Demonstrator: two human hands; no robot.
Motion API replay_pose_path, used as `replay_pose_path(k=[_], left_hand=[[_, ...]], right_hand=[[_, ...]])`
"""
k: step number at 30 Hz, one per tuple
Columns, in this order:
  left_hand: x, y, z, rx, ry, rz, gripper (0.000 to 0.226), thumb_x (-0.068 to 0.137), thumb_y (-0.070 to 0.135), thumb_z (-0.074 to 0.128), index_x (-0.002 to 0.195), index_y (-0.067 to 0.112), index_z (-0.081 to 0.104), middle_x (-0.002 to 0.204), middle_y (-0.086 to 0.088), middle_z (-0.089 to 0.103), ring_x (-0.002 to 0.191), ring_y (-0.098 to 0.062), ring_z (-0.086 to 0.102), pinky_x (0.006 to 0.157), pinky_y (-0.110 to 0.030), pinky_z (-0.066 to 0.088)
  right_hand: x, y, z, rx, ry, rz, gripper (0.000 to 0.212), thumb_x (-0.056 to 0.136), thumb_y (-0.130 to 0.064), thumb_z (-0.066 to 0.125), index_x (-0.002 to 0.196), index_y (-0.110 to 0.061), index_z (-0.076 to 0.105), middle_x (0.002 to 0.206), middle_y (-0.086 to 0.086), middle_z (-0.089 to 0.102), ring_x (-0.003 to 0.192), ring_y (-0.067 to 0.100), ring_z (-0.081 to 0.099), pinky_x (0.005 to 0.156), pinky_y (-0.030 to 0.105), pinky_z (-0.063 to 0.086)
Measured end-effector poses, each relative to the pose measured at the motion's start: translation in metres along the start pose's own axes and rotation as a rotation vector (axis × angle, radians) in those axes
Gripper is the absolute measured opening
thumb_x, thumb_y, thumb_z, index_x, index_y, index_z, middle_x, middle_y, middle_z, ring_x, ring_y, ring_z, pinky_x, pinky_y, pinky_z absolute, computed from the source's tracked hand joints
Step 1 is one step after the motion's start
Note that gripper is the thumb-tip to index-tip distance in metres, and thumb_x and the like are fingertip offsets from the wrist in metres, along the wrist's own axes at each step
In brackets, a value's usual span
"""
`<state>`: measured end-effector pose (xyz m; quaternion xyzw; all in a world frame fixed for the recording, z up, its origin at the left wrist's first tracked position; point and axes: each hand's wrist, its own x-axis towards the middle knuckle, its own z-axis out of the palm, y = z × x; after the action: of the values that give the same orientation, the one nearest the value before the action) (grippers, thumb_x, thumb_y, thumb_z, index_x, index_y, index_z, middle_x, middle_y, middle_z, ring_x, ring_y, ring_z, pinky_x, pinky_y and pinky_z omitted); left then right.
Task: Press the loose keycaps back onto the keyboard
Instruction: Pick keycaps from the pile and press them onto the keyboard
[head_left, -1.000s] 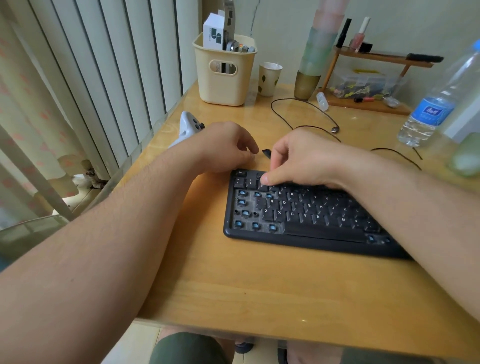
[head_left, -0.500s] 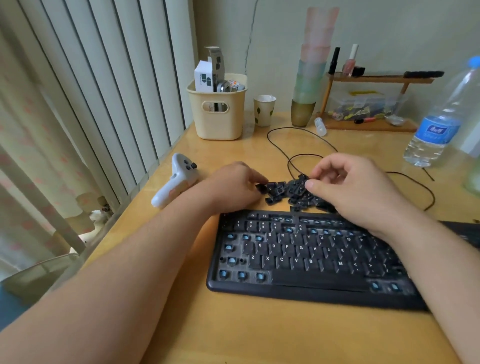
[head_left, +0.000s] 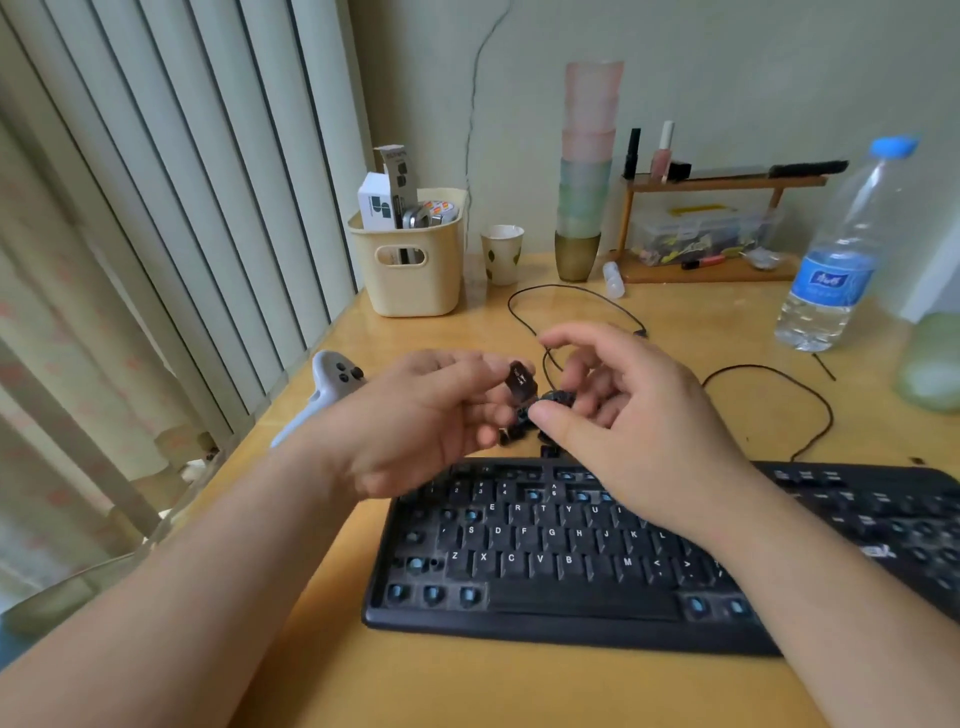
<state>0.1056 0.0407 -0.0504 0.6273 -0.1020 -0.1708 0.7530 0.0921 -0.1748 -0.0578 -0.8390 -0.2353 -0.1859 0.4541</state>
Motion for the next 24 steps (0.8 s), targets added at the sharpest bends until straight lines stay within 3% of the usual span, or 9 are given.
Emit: replay_pose_path(k=[4, 9, 20, 24], left_hand=[[0.000, 0.000, 0.013, -0.146, -0.134, 0.027, 0.032, 0.100, 0.019, 0.060, 0.125, -0.001, 0.067, 0.095, -0.011, 0.059, 0.078, -0.012, 0.055, 0.064, -0.018, 0.051], [0.000, -0.002, 0.011, -0.150, -0.168, 0.028, 0.035, 0.103, 0.016, 0.056, 0.131, -0.003, 0.064, 0.092, -0.009, 0.060, 0.077, -0.009, 0.055, 0.066, -0.017, 0.050], [-0.004, 0.001, 0.003, -0.087, -0.168, 0.011, 0.041, 0.093, 0.009, 0.062, 0.133, 0.000, 0.065, 0.087, -0.008, 0.068, 0.078, -0.011, 0.064, 0.069, -0.018, 0.055], [-0.006, 0.002, -0.001, 0.006, -0.154, 0.003, 0.030, 0.089, 0.011, 0.069, 0.118, 0.005, 0.074, 0.083, -0.006, 0.068, 0.075, -0.010, 0.062, 0.068, -0.019, 0.054]], right_hand=[[-0.001, -0.007, 0.001, -0.004, 0.101, -0.192, 0.045, 0.079, -0.026, 0.084, 0.121, -0.033, 0.070, 0.096, -0.012, 0.057, 0.079, 0.018, 0.061, 0.066, 0.025, 0.054], [-0.002, -0.005, 0.002, -0.051, 0.181, -0.249, 0.033, 0.081, -0.014, 0.084, 0.112, -0.023, 0.077, 0.096, -0.008, 0.062, 0.077, 0.016, 0.062, 0.066, 0.024, 0.053], [-0.003, -0.002, 0.001, -0.052, 0.166, -0.293, 0.028, 0.084, -0.009, 0.083, 0.110, -0.020, 0.079, 0.102, -0.008, 0.067, 0.075, 0.016, 0.064, 0.063, 0.031, 0.055], [-0.004, 0.000, -0.001, -0.177, 0.115, -0.338, 0.021, 0.085, -0.019, 0.081, 0.106, -0.021, 0.080, 0.099, -0.009, 0.067, 0.076, 0.011, 0.061, 0.065, 0.032, 0.054]])
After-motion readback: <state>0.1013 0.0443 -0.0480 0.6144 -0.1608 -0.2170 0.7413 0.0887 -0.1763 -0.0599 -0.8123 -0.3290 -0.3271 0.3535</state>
